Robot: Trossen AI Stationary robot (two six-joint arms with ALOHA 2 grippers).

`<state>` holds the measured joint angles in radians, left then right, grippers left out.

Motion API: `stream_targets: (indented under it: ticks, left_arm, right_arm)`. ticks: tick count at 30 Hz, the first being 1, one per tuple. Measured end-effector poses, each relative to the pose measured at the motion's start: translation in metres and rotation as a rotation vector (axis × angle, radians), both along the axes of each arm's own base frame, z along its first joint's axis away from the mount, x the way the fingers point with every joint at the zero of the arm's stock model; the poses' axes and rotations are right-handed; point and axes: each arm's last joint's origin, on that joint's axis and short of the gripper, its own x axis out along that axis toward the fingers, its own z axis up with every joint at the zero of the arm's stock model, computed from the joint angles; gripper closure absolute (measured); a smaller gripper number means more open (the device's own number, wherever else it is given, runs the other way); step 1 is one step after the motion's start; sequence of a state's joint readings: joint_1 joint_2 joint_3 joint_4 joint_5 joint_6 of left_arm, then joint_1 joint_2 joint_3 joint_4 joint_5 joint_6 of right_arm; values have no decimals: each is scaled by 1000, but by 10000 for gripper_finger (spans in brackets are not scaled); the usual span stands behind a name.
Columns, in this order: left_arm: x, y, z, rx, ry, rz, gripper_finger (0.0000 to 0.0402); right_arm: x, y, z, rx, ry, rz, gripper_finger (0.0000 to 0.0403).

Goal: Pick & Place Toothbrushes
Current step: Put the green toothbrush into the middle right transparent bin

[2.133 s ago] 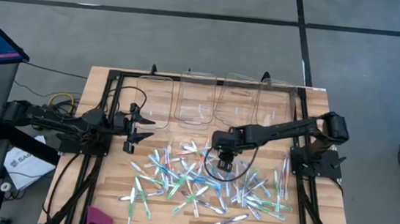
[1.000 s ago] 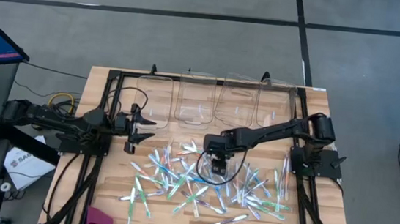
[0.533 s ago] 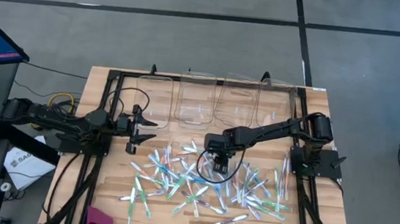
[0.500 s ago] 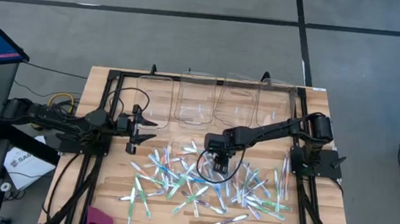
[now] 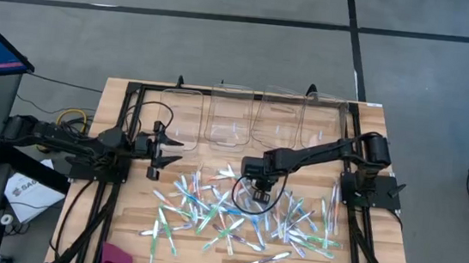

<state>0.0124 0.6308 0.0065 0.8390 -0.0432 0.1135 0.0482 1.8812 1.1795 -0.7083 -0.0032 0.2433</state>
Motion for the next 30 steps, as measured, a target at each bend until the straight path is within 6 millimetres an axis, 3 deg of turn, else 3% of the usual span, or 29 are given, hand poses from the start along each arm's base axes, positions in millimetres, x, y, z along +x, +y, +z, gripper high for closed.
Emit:
stream_targets:
  ticks: [7, 18, 25, 30]
  left_arm:
    - [0, 0, 0, 0, 0, 10, 221]
    - [0, 0, 0, -18, -1, 6, 221]
    - [0, 0, 0, -18, -1, 5, 221]
    - [0, 0, 0, -18, -1, 5, 221]
  right_arm:
    - [0, 9, 24, -4, 106, -37, 354]
    - [-2, 35, 85, -102, 220, -27, 362]
    - [-11, 37, 131, -238, 285, -118, 362]
    - [-12, 29, 154, -250, 185, -206, 362]
